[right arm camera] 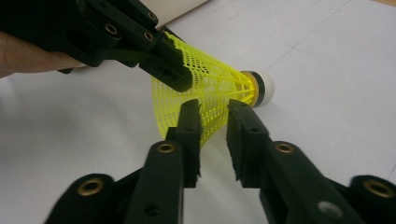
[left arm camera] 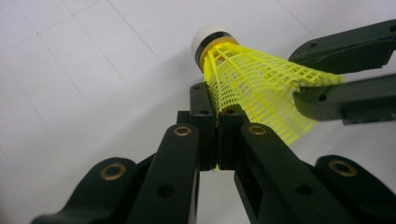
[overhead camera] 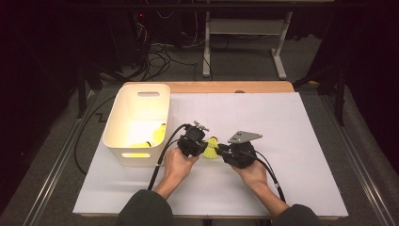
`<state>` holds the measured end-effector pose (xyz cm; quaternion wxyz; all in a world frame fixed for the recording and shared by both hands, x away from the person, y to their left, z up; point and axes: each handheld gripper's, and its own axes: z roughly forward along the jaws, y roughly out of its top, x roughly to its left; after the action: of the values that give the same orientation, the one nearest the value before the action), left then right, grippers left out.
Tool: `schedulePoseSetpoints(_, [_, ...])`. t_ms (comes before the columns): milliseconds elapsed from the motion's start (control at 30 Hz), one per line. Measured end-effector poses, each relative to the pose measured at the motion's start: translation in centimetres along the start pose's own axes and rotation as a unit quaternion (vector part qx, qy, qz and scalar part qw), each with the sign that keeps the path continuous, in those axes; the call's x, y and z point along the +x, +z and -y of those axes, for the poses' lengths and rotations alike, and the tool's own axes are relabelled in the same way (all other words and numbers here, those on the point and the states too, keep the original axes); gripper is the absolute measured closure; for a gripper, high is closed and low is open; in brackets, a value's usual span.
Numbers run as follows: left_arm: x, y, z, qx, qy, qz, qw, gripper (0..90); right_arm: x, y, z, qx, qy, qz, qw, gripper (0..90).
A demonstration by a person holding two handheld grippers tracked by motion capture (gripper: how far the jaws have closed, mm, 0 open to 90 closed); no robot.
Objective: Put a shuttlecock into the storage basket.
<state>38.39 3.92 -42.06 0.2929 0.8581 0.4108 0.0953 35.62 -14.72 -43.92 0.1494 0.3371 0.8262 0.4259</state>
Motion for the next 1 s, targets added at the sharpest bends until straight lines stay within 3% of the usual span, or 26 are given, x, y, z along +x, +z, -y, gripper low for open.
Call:
schedulePoseSetpoints(300, [0.3, -0.1, -0.1, 0.000, -0.005, -0.007, 1.0000, 88.8, -0.1, -1.4, 0.1, -0.013, -0.012, -0.004, 0.9998, 50.1])
schedulePoseSetpoints(467, [0.0, -0.6, -0.7, 0.004, 0.003, -0.012, 0.9999, 88.8, -0.3, -2.8, 0.9, -0.023, -0.032, 0.000, 0.9992, 44.7])
schedulePoseSetpoints(1000, [0.0, -1.4, -1.5, 0.005, -0.005, -0.010, 0.9999, 88.8, -2.4, -7.2, 4.5, -0.046, -0.020, 0.011, 0.9987, 36.2])
